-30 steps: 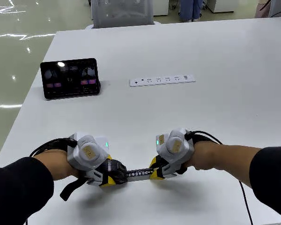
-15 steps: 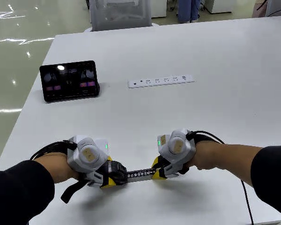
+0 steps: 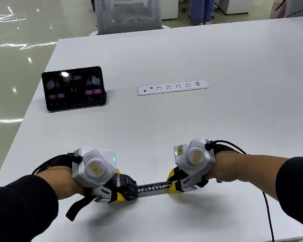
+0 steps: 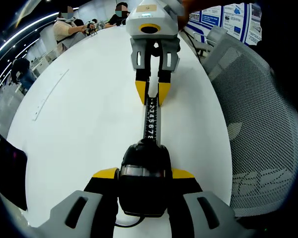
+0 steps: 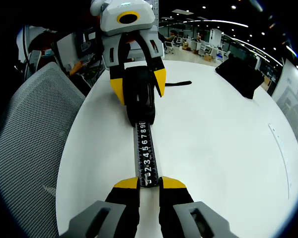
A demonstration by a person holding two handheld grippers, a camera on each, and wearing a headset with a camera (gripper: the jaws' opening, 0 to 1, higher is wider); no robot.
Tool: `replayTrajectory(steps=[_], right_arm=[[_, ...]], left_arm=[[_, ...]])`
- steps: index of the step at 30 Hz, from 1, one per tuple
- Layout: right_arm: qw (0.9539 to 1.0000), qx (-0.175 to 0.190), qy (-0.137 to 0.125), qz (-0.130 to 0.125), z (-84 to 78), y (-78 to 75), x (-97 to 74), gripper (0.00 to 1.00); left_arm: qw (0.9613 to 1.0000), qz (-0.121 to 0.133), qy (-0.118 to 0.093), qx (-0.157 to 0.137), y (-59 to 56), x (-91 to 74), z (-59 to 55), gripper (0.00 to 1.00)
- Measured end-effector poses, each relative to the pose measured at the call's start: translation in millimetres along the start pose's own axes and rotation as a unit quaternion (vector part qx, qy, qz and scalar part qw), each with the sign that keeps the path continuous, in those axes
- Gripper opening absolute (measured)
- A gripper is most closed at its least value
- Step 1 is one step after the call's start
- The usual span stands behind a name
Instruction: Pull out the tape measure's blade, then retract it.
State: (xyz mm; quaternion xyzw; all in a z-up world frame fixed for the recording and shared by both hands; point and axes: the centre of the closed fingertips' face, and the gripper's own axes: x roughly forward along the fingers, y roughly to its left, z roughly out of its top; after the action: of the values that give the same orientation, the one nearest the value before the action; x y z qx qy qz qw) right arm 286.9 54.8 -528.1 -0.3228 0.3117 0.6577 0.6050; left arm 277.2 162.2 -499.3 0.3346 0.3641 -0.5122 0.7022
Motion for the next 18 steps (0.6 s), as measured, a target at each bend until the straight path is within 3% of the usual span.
replayTrajectory(steps=[18], right_arm=[[1.0000,-0.005,0.003,0.001,-12.1,2.6,-8.2,0.11]], left_arm=[[1.0000,-0.001,0.006,0.000,-2.0,-0.4,-1.0,0.32]])
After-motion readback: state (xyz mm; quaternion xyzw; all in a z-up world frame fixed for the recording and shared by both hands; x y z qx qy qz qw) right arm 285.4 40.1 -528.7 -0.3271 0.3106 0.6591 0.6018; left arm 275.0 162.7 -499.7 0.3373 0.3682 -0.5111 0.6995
